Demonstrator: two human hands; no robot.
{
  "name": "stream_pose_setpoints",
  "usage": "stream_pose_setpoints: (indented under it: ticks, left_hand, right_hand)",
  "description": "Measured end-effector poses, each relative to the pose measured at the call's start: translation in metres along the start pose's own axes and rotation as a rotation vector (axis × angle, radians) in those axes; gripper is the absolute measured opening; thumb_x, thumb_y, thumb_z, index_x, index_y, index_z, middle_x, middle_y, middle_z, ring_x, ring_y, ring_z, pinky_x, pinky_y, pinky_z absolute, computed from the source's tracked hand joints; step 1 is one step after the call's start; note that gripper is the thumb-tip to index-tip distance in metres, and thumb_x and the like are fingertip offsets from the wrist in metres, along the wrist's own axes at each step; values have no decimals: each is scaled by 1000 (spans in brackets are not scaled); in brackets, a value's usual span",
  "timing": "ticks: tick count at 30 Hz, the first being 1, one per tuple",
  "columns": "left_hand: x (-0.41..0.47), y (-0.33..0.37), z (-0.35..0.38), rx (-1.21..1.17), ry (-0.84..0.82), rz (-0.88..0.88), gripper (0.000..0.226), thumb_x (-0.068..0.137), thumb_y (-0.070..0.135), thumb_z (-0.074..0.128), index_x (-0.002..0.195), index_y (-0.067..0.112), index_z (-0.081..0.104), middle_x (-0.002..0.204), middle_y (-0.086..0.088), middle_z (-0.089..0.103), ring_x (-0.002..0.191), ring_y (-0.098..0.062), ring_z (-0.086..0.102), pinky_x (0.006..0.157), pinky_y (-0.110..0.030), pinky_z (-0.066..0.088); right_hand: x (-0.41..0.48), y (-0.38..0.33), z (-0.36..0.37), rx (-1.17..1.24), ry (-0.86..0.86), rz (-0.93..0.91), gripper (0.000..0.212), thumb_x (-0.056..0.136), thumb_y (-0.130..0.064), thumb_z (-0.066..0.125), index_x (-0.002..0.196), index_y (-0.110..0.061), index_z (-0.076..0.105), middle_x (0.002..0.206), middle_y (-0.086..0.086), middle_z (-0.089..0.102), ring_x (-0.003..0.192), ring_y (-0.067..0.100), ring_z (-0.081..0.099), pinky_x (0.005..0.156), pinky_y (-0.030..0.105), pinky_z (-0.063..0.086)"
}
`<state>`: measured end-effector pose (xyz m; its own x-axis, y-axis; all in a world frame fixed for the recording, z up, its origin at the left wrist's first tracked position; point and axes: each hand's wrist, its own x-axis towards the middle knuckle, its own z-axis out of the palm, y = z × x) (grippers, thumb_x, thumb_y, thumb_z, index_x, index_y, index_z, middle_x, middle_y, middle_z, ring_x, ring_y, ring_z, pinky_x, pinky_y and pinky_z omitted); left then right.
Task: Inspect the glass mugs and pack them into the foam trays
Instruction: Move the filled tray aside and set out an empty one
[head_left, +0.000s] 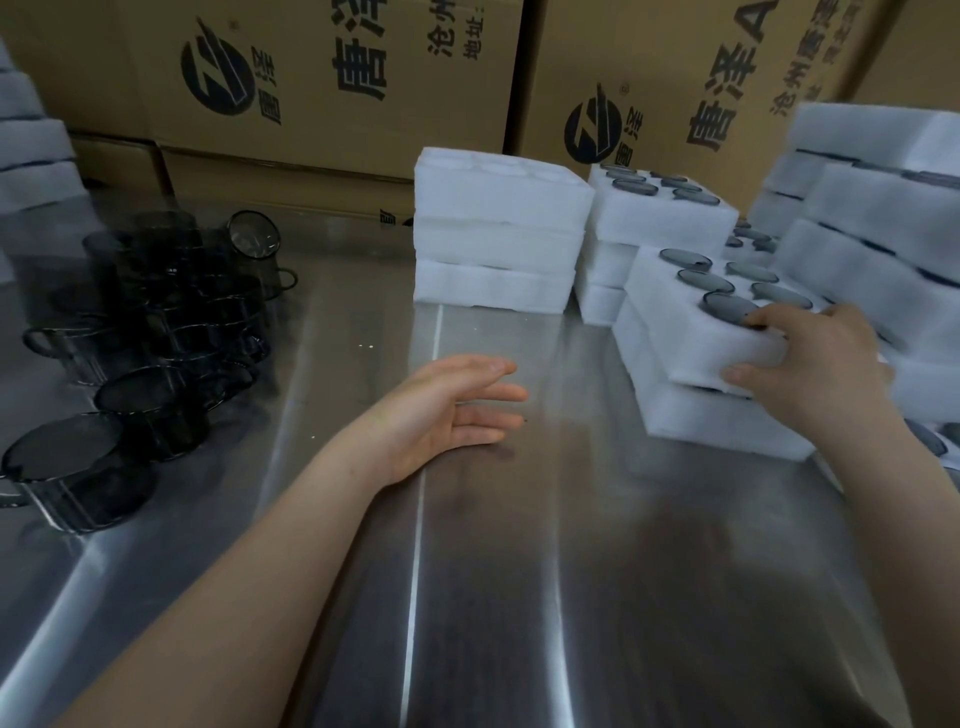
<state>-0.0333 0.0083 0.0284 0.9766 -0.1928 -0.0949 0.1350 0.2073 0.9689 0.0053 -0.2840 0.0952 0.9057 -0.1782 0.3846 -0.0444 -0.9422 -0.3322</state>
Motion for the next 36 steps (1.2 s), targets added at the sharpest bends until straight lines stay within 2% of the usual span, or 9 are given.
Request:
stream_pose_setpoints:
  ticks: [6, 10, 13, 17, 20, 23, 26, 30, 36]
  left_hand:
    - [-2, 1, 1, -15, 4, -7, 63, 72, 37, 66, 128, 10, 56, 114, -12, 71, 101, -30, 69, 89, -37, 56]
    - [-1, 0, 0, -14, 19, -19, 45, 87, 29, 62, 127, 9, 56, 113, -12, 71, 99, -29, 70, 88, -36, 57]
    - [-1, -1, 0, -7, 35, -12, 33, 93, 23, 59, 123, 9, 59, 111, -12, 72, 96, -29, 71, 88, -38, 57]
    - [0, -2, 1, 12, 117, 37, 22, 95, 18, 58, 115, 9, 63, 102, -11, 73, 85, -25, 72, 81, -37, 59]
    - [2, -4, 0, 106, 240, 124, 14, 97, 9, 53, 104, 9, 65, 87, -9, 71, 68, -17, 67, 66, -29, 57]
    - [7, -8, -3, 221, 367, 209, 22, 97, 1, 47, 89, 12, 65, 72, -6, 65, 52, -11, 59, 52, -24, 50]
    - [14, -16, -6, 304, 419, 265, 29, 95, -3, 46, 82, 15, 64, 65, -3, 63, 46, -12, 53, 50, -28, 45]
    - [27, -18, -6, 671, 535, 384, 30, 86, 1, 52, 79, 28, 64, 79, 1, 70, 67, -21, 63, 69, -34, 54]
    - [67, 40, -14, 1188, 601, 597, 33, 87, 4, 51, 116, 17, 62, 126, -3, 58, 114, -25, 52, 91, -37, 45]
  right_hand:
    - [0, -3, -4, -50, -98, 76, 48, 80, -23, 74, 125, -26, 59, 131, 19, 37, 129, 37, 34, 103, 56, 29]
    - [-6, -22, -3, -226, -81, 84, 46, 83, -15, 63, 128, -19, 53, 133, 20, 32, 130, 37, 28, 106, 51, 21]
    - [-18, -49, 3, -144, 43, -108, 59, 79, -12, 66, 135, -17, 49, 142, 23, 30, 136, 39, 24, 109, 50, 19]
    - [-31, -94, 30, 151, -7, -506, 42, 82, -8, 60, 124, -12, 62, 127, 16, 56, 121, 34, 51, 100, 45, 39]
    - [-45, -111, 69, 247, -106, -571, 28, 87, -9, 56, 112, -12, 67, 116, 9, 66, 112, 28, 58, 95, 42, 44]
    - [-49, -103, 100, 203, -241, -587, 26, 90, -11, 53, 111, -12, 68, 114, 7, 67, 111, 27, 58, 95, 39, 44]
    - [-45, -94, 112, 198, -333, -638, 23, 89, -9, 55, 105, -11, 71, 105, 8, 63, 106, 28, 56, 93, 41, 42]
    - [-42, -95, 115, 257, -326, -620, 20, 88, -8, 56, 101, -14, 71, 102, 5, 60, 103, 27, 54, 94, 42, 41]
    - [-39, -92, 120, 345, -326, -598, 19, 88, -6, 58, 99, -13, 71, 101, 4, 58, 104, 25, 53, 95, 39, 40]
